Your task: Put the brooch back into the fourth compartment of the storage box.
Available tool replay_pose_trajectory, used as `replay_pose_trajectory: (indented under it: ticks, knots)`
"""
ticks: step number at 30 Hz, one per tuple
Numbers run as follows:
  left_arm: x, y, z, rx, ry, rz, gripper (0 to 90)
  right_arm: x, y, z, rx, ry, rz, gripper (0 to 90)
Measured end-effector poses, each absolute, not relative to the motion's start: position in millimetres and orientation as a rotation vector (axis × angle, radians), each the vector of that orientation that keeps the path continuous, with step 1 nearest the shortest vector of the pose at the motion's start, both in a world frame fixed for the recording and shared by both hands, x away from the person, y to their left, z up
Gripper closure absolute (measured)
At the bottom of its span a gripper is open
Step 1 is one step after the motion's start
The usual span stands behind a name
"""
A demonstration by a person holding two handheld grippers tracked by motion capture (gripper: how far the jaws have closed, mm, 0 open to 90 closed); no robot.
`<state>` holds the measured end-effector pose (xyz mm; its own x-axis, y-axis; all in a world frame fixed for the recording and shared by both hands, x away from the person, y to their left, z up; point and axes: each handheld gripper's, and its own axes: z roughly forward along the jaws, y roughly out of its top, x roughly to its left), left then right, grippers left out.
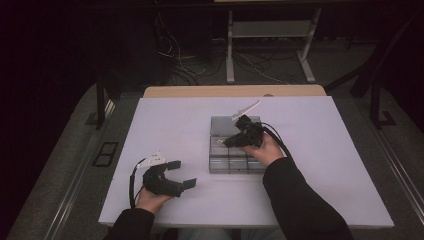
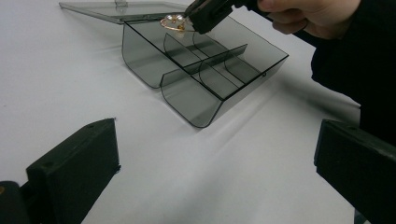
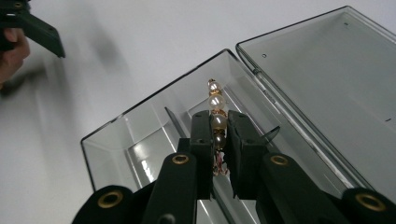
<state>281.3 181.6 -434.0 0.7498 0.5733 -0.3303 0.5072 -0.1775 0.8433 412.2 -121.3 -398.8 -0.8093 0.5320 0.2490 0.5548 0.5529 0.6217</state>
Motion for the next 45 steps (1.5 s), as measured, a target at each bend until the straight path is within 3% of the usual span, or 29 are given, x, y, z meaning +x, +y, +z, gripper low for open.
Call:
replay_pose_trajectory:
  ticks: [31,40,45]
  knots:
    - [282.4,181.0,-433.9,1.828,0.834,0.075,0.0,424.6,-99.0,-426.4,-1.002,-2.745,-1.023,79.8]
    - [282.5,180.3,-433.4,1.826,0.838,0.070,0.0,421.9,-100.4,-421.2,-1.014,-2.749,-1.044,70.5]
    - [282.6,180.3,-431.5,1.823,0.845,0.060,0.0,417.9,-104.1,-411.3,-1.022,-2.760,-1.095,54.6]
